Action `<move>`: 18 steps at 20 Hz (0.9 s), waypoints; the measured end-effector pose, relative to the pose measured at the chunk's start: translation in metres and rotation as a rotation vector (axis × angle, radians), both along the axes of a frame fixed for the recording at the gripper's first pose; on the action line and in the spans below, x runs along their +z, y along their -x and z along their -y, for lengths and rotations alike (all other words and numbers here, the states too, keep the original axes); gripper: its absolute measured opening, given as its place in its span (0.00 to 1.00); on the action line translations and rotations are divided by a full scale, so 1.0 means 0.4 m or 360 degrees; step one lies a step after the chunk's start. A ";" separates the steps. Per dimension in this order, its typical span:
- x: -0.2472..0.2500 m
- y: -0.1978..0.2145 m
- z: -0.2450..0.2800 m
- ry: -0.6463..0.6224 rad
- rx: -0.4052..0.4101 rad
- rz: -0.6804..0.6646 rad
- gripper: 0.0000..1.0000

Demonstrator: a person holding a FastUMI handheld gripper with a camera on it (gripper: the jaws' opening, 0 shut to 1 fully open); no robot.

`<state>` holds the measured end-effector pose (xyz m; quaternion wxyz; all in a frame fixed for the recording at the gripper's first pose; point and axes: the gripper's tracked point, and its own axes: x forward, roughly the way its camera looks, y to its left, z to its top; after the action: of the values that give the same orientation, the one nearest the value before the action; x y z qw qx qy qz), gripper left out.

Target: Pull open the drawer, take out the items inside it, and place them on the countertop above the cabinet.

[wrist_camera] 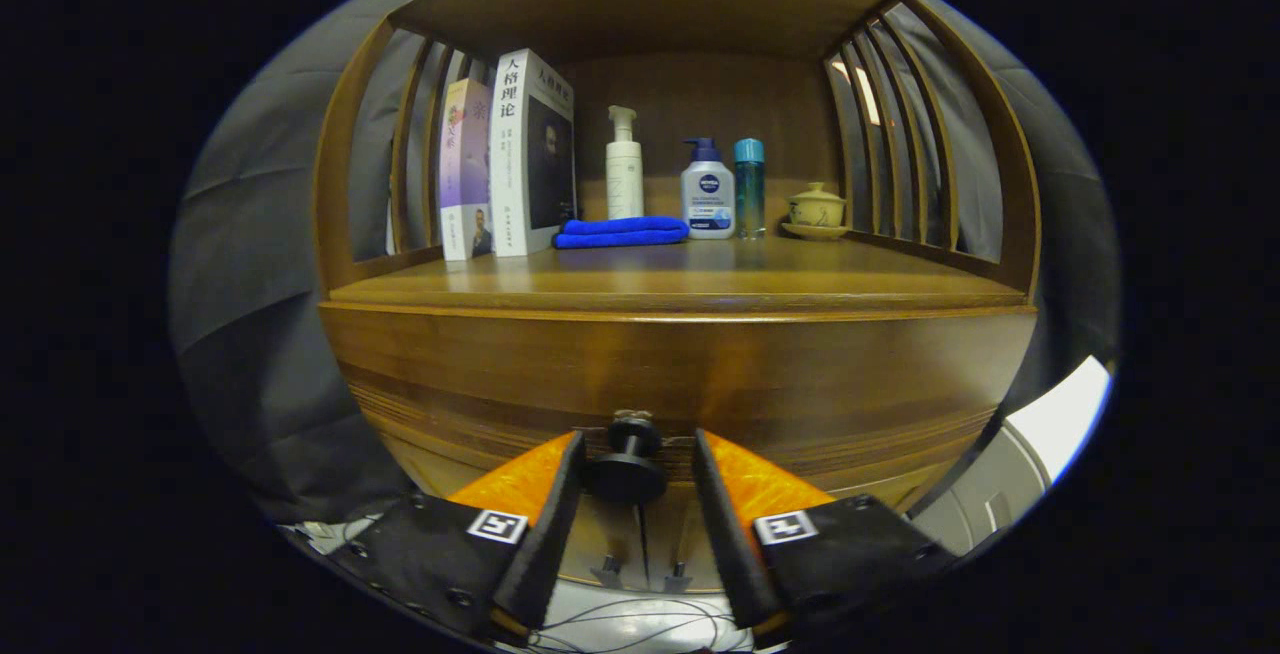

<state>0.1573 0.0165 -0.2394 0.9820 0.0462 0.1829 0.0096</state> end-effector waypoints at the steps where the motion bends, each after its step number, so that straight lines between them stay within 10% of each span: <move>1: -0.001 -0.003 0.000 -0.0005 -0.0025 -0.0003 0.53; 8: -0.005 0.003 0.001 -0.0020 -0.0009 -0.0008 0.32; 18: -0.004 0.043 0.000 0.0041 0.0017 -0.0024 0.32</move>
<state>0.1402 0.0164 -0.2412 0.9811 0.0325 0.1905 0.0122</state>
